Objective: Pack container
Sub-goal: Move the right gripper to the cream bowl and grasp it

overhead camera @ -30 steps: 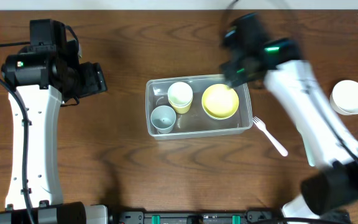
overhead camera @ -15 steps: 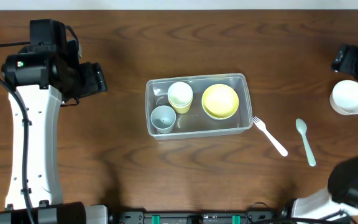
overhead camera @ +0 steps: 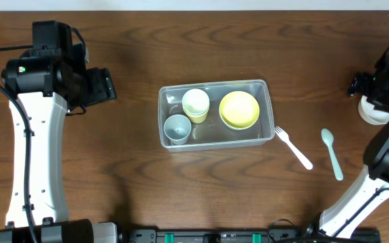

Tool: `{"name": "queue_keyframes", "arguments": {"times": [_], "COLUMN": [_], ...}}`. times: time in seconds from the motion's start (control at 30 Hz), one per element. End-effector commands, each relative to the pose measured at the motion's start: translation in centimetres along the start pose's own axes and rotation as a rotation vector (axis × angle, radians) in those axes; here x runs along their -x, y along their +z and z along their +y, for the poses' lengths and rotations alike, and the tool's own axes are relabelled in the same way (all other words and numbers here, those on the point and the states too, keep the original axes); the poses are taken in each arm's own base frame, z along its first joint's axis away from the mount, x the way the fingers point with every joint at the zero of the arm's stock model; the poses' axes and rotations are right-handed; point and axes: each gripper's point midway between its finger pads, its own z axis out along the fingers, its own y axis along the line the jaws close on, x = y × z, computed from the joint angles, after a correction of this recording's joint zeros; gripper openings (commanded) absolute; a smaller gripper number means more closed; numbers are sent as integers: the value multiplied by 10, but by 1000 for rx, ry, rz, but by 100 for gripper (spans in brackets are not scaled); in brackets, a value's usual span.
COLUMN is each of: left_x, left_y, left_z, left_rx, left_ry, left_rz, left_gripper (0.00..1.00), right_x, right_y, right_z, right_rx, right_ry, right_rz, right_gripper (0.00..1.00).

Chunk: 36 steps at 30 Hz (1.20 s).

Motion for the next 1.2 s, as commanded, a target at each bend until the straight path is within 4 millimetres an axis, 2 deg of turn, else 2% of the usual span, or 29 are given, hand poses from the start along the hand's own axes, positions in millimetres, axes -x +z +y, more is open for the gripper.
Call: {"name": "queue_keyframes", "arguments": {"times": [0.0,0.2,0.27,0.47,0.7,0.8,0.9,0.97,1.07,1.17], "left_x": [-3,-3,-3,-3,-3,-3,-3,-3,-3,-3], "left_y": [3,3,3,3,3,3,3,3,3,3], "left_z": [2,2,2,2,2,2,2,2,2,2], "left_rx": [5,5,5,5,5,5,5,5,5,5], "left_ry": [-12,-12,-12,-12,-12,-12,-12,-12,-12,-12], "left_rz": [13,13,13,13,13,13,13,13,13,13], "left_gripper": [80,81,80,80,81,80,80,80,80,80], "right_x": [-6,-5,-6,-7,-7,-7,-7,-7,-4,3], "right_y": [20,24,24,24,24,24,23,18,-2,-47], "right_z": [-2,-2,-2,-2,-2,0,11,21,34,61], "right_rx": [2,2,2,2,2,4,49,94,127,194], "right_ry": [5,5,5,5,5,1,-4,-11,-30,-107], "right_rz": [46,50,51,56,56,56,58,53,25,-67], "right_gripper": [79,56,52,25,12,2,1,1,1,1]}}
